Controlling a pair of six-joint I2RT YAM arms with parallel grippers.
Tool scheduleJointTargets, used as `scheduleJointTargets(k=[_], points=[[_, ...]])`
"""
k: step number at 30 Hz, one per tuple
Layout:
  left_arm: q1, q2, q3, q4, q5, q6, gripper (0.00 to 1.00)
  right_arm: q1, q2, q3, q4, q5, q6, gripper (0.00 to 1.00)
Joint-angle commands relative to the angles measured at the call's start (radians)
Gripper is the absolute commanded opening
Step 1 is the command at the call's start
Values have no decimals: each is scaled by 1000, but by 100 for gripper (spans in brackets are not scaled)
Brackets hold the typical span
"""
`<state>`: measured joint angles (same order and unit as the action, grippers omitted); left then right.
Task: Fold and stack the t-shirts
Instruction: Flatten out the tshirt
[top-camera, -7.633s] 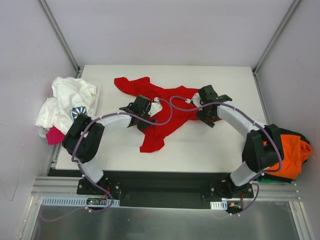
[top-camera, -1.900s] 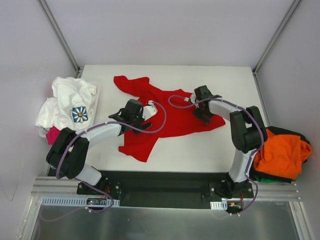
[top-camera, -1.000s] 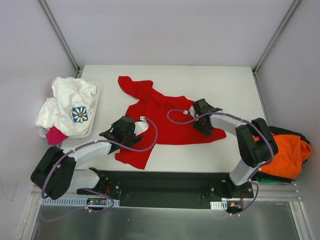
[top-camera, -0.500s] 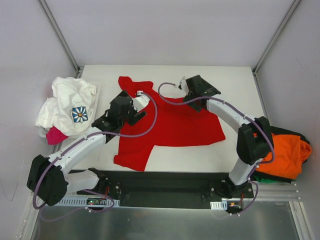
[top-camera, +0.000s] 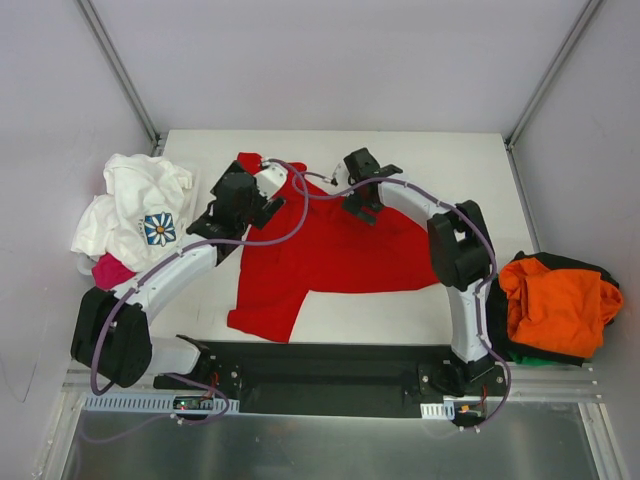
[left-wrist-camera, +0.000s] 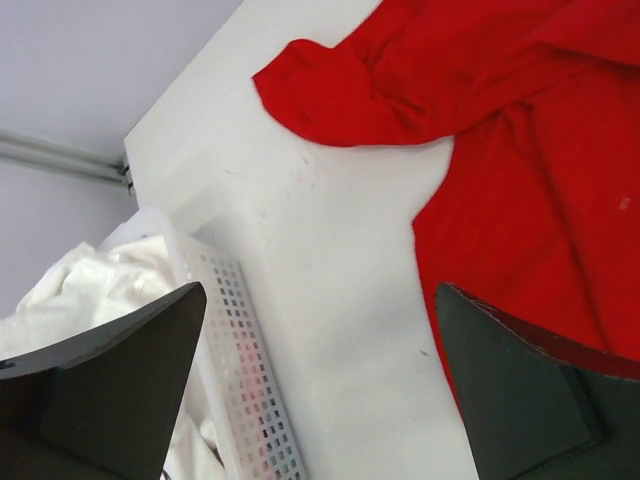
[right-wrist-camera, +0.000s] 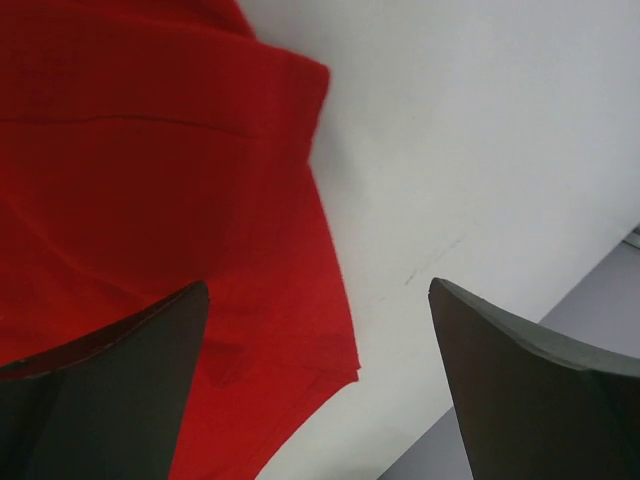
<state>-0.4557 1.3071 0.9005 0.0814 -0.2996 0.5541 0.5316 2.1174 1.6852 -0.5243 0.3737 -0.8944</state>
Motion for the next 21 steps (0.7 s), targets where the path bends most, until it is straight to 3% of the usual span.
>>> scheduleJointTargets(k=[1, 21], points=[[64, -17, -9, 84, -24, -59, 99, 15, 2, 94, -49, -73, -5, 96], [89, -42, -83, 109, -62, -56, 99, 64, 118, 177, -75, -114, -29, 92]])
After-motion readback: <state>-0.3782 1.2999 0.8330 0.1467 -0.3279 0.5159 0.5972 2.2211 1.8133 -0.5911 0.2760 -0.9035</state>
